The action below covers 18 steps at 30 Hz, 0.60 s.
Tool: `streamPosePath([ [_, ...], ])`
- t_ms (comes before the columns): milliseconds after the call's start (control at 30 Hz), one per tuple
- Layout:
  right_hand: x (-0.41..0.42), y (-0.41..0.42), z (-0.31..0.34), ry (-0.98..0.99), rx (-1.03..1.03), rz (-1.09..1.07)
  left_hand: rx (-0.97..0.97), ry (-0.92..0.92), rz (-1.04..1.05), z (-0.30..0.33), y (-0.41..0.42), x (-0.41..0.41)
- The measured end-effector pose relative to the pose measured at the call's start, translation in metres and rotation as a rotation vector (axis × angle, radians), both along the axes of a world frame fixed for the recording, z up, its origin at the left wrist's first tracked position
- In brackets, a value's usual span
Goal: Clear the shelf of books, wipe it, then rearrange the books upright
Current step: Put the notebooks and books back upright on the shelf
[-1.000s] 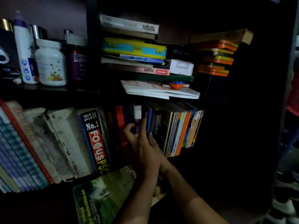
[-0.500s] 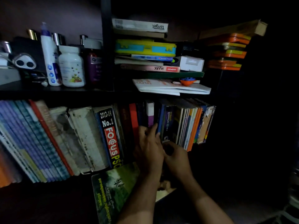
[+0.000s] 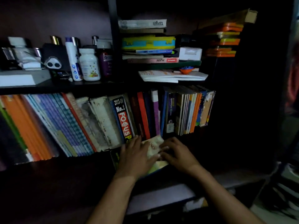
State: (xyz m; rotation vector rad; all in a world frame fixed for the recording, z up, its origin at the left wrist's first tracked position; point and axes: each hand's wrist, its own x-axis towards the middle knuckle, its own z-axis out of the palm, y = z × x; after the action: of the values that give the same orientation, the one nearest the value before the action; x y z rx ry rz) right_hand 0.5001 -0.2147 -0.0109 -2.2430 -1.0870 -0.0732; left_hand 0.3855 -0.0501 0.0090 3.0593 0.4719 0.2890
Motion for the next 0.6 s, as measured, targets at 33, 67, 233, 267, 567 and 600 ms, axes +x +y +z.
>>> streamPosePath([
  [33, -0.001, 0.000, 0.003, 0.036, 0.032, -0.018, -0.038, 0.040, -0.005, -0.002, -0.003, -0.003],
  [67, -0.003, -0.001, 0.005, 0.049, 0.043, -0.051, -0.087, 0.054, -0.003, -0.003, -0.005, -0.003],
  [233, -0.013, 0.000, 0.008, -0.053, -0.174, -0.125, -0.128, 0.086, -0.011, -0.003, -0.009, -0.009],
  [267, -0.016, -0.001, 0.009, -0.048, -0.206, -0.087, -0.139, 0.123, -0.024, -0.001, -0.007, -0.010],
  [567, -0.041, -0.023, 0.006, -0.131, -0.370, 0.137, -0.271, 0.332, -0.122, 0.037, 0.026, -0.004],
  [600, -0.043, -0.024, 0.006, -0.127, -0.345, 0.158, -0.374, 0.400, -0.166, 0.051, 0.038, -0.004],
])
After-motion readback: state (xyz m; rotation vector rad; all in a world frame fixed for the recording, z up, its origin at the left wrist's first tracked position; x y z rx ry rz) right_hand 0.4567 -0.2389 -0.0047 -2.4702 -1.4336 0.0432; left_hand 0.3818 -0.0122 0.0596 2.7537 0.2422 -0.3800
